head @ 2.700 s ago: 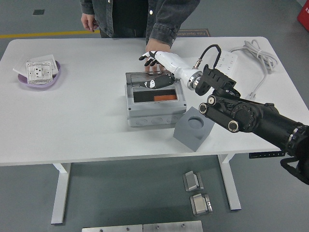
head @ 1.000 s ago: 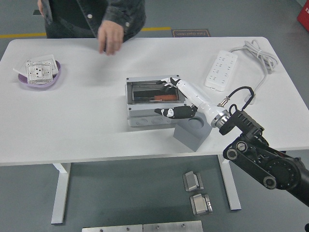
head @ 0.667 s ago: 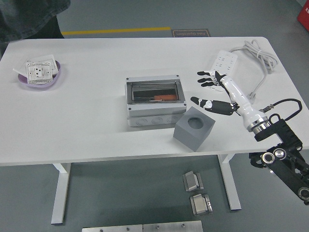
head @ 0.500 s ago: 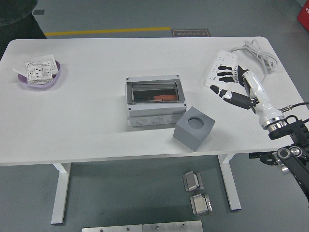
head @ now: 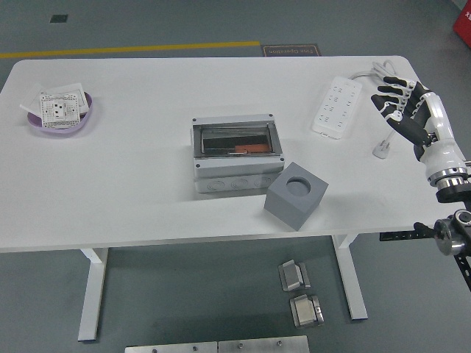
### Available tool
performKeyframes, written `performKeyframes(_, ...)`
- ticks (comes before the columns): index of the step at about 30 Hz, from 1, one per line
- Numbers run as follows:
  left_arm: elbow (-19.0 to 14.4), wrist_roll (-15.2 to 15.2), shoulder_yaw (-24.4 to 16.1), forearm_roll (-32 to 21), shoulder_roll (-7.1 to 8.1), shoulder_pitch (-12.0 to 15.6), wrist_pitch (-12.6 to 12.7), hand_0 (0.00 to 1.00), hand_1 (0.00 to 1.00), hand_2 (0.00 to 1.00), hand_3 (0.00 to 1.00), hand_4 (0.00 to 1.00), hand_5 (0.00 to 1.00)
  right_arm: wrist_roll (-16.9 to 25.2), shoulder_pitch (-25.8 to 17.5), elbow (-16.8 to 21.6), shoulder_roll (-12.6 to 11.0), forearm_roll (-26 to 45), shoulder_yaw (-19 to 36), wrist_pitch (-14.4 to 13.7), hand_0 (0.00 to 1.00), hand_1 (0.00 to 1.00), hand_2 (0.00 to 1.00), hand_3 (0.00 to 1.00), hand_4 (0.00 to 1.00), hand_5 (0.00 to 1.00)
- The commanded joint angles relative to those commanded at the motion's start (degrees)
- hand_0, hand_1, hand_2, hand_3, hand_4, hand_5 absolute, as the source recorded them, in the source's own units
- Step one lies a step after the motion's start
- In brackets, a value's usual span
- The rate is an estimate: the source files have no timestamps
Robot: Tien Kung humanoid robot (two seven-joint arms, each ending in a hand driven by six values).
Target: Pick up the cylinder from the cube,place it in the box,flap close box
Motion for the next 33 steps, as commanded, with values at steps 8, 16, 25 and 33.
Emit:
performKeyframes(8, -1.38, -0.12, -6.92, 6.18, -0.13, 0.35, 0.15, 0.743, 0.740, 0.698, 0.813, 0.812, 0.393, -0.18, -0.08, -0.19, 0.21, 0.39, 0.70, 0.13, 0.641, 0.616, 0.645, 0.670, 0.889, 0.364)
performKeyframes(16, -2.10, -0.25, -10.62, 9.50, -0.07, 0.52, 0.42, 0.743, 0.740, 0.698, 0.813, 0.813, 0.395, -0.33, -0.56, -0.06, 0.26, -0.19, 1.66, 0.38, 0.641, 0.621, 0.645, 0.670, 0.888, 0.371)
performKeyframes(25, -3.78, -1.11, -17.04, 14.94, 0.66, 0.21, 1.15, 0.743, 0.741, 0.699, 0.813, 0.813, 0.394, -0.47, -0.51, -0.11, 0.10, -0.78, 1.68, 0.50, 0.633, 0.621, 0.652, 0.673, 0.882, 0.378)
performKeyframes(33, -4.66, -1.70, -18.83, 16.85, 0.22, 0.27, 1.59, 0.743, 0.739, 0.698, 0.812, 0.814, 0.395, -0.53, -0.72, -0.23, 0.14, -1.10, 1.45, 0.64, 0.632, 0.621, 0.654, 0.674, 0.881, 0.382)
